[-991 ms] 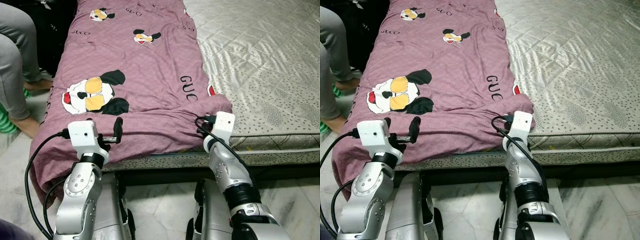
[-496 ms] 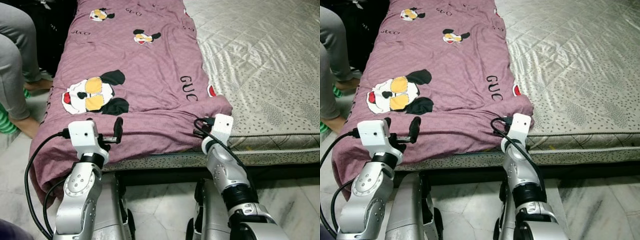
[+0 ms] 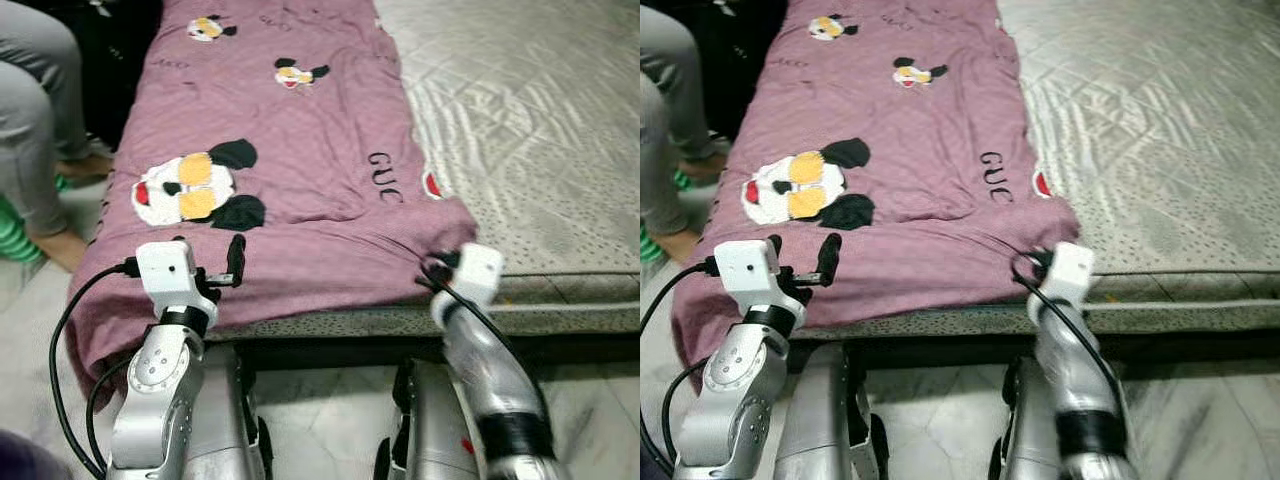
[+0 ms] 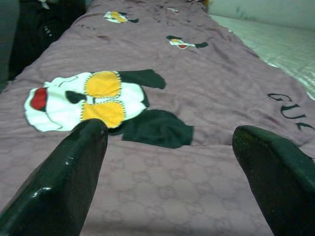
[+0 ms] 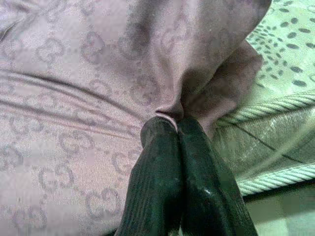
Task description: Clean up the room
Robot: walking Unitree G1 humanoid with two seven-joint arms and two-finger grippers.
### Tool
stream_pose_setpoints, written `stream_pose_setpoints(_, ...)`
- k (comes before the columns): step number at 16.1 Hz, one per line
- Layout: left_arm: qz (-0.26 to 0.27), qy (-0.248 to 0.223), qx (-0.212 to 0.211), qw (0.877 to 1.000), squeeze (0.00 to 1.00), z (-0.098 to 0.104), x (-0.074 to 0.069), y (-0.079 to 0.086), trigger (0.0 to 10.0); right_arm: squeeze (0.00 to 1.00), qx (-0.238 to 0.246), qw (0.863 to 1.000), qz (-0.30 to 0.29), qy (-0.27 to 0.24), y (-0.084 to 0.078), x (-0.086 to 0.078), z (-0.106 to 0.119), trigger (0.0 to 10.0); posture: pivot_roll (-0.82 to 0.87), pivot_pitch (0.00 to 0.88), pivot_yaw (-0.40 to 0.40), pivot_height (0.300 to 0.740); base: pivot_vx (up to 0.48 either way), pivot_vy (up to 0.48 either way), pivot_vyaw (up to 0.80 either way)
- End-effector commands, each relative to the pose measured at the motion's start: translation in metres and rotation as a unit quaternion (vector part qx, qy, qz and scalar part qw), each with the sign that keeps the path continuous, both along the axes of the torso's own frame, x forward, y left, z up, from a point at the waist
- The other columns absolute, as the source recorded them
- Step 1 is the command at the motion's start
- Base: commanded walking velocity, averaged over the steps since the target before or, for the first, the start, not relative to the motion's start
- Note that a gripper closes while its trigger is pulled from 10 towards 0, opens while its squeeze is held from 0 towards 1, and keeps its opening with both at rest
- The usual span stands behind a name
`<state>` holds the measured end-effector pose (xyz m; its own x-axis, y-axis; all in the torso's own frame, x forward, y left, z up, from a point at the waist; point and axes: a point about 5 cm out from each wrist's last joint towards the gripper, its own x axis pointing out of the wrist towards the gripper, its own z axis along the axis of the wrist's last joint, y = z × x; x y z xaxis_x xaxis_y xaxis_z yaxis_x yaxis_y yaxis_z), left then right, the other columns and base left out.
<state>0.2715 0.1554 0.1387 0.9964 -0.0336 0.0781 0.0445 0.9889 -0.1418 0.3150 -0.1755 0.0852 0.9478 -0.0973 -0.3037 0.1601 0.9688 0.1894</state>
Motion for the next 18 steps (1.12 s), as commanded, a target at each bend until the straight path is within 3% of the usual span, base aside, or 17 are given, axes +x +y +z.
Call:
stream_pose_setpoints(1, 0.005, 0.005, 0.002, 1.000, 0.00, -0.002, -0.002, 0.002, 10.0, 0.00, -0.013, 1.000, -0.023, 0.014, -0.020, -0.014, -0.001, 0.0, 0.04, 0.161, 0.000, 0.534, 0.000, 0.000, 0.00)
stream_pose_setpoints(5, -0.003, 0.010, -0.001, 1.000, 0.00, -0.004, -0.002, -0.002, 10.0, 0.00, -0.024, 0.998, -0.003, 0.063, -0.033, -0.058, -0.010, 0.0, 0.02, 0.168, 0.009, 0.534, 0.000, 0.000, 0.00)
stream_pose_setpoints(7, -0.004, 0.010, 0.000, 1.000, 0.00, -0.004, -0.001, -0.001, 10.0, 0.00, -0.015, 0.995, 0.038, 0.089, -0.031, -0.076, -0.013, 0.0, 0.02, 0.170, 0.010, 0.534, 0.000, 0.000, 0.00)
stream_pose_setpoints(9, -0.005, 0.012, 0.000, 1.000, 0.00, -0.005, 0.000, -0.001, 10.0, 0.00, 0.011, 0.986, 0.114, 0.121, -0.025, -0.089, -0.016, 0.0, 0.01, 0.171, 0.013, 0.534, 0.000, 0.000, 0.00)
stream_pose_setpoints(11, -0.007, 0.015, -0.001, 1.000, 0.00, -0.007, 0.000, -0.002, 10.0, 0.00, -0.002, 0.982, 0.137, 0.133, -0.028, -0.092, -0.016, 0.0, 0.00, 0.170, 0.014, 0.534, 0.000, 0.000, 0.00)
stream_pose_setpoints(14, -0.012, 0.016, -0.004, 1.000, 0.00, -0.007, 0.002, -0.006, 10.0, 0.00, -0.023, 0.984, 0.114, 0.134, -0.034, -0.077, -0.016, 0.0, 0.01, 0.163, 0.015, 0.534, 0.000, 0.000, 0.00)
stream_pose_setpoints(15, -0.013, 0.016, -0.003, 1.000, 0.00, -0.007, 0.002, -0.005, 10.0, 0.00, -0.056, 0.983, 0.106, 0.140, -0.035, -0.071, -0.017, 2.3, 0.01, 0.163, 0.015, 0.534, 0.000, 0.000, 0.00)
stream_pose_setpoints(16, -0.012, 0.018, -0.002, 1.000, 0.00, -0.007, 0.002, -0.003, 10.0, 0.36, -0.068, 0.984, 0.094, 0.137, -0.037, -0.068, -0.017, 10.0, 0.01, 0.157, 0.013, 0.534, 0.000, 0.000, 0.00)
stream_pose_setpoints(17, -0.010, 0.019, 0.000, 1.000, 0.00, -0.008, 0.003, -0.002, 10.0, 1.00, -0.094, 0.986, 0.070, 0.120, -0.043, -0.061, -0.012, 10.0, 0.01, 0.149, 0.009, 0.534, 0.000, 0.000, 0.00)
stream_pose_setpoints(18, -0.010, 0.019, 0.000, 1.000, 0.00, -0.008, 0.003, -0.002, 10.0, 1.00, -0.117, 0.986, 0.052, 0.107, -0.047, -0.057, -0.007, 10.0, 0.01, 0.148, 0.008, 0.534, 0.000, 0.000, 0.00)
